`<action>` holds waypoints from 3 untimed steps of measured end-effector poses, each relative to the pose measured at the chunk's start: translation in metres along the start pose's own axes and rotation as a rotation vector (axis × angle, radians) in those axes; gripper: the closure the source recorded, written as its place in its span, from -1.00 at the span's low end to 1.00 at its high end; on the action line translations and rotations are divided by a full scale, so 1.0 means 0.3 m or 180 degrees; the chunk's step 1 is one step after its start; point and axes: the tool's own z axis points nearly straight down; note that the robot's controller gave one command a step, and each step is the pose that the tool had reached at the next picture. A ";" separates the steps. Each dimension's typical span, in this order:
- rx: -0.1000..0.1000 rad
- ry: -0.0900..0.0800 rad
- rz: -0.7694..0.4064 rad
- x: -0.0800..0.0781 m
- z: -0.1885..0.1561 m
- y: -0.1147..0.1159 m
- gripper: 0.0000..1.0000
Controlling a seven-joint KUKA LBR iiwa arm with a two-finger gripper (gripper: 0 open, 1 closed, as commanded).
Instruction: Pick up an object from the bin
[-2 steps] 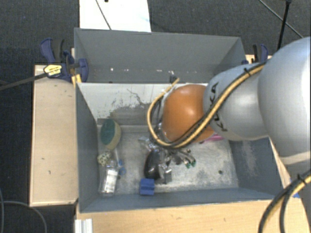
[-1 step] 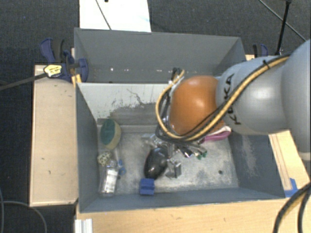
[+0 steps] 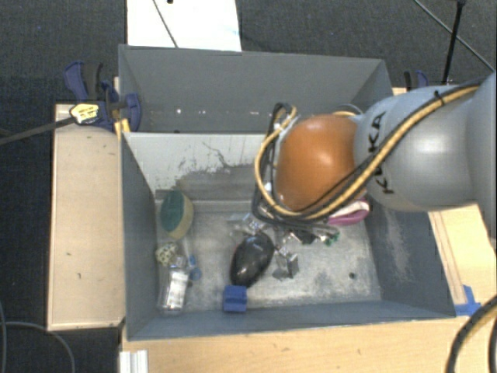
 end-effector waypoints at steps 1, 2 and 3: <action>-0.0013 0.0019 -0.0603 -0.024 0.136 -0.020 -1.00; -0.0017 0.0016 -0.0575 -0.026 0.135 -0.019 -1.00; -0.0019 0.0017 -0.0563 -0.026 0.135 -0.019 1.00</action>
Offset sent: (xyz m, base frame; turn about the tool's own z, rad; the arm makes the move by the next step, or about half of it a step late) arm 0.0097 0.0004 -0.0404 -0.1922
